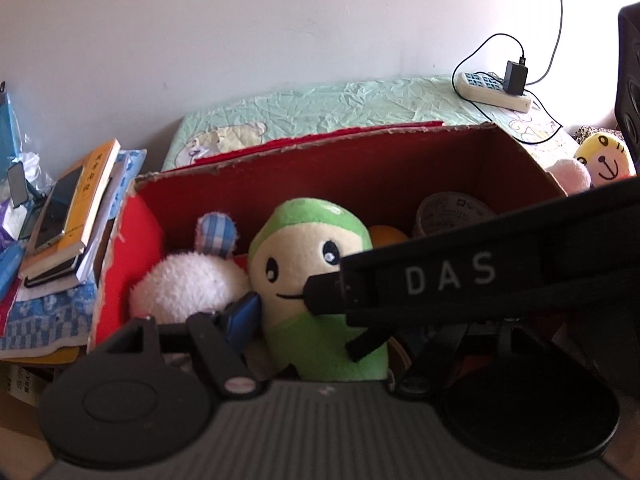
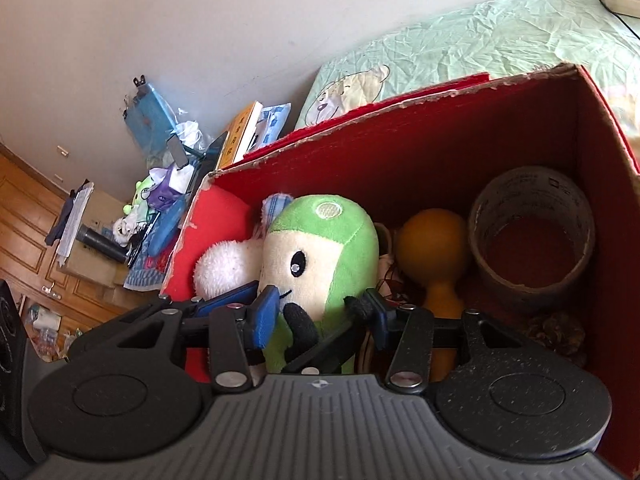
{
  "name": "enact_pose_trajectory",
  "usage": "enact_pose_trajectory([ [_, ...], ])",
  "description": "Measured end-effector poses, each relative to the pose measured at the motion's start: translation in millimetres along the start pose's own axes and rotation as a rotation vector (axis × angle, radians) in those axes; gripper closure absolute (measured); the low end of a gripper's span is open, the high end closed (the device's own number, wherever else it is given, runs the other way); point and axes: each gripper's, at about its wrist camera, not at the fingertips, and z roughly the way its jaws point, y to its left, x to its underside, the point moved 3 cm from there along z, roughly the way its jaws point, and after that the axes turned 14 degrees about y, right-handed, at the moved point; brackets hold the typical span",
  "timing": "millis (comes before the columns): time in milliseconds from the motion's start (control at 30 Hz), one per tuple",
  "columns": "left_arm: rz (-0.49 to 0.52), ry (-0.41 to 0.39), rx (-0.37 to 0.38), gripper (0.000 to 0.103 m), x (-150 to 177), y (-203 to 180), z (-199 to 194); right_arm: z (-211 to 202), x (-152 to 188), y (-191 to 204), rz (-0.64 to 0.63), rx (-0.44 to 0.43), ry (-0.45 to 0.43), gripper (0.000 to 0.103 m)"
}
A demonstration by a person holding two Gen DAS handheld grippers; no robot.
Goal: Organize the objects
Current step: 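Carry the green bean plush over the red box and lower it inside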
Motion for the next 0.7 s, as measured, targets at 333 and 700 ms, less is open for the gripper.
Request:
enact_pose_trajectory([
  [333, -0.02, 0.028, 0.01, 0.025, -3.6, 1.1, 2.2, -17.0, -0.2, -3.9, 0.008, -0.008, -0.022, 0.05],
  [700, -0.02, 0.026, -0.031, 0.02, -6.2, -7.5, -7.8, -35.6, 3.5, -8.0, 0.011, 0.004, -0.071, 0.05],
])
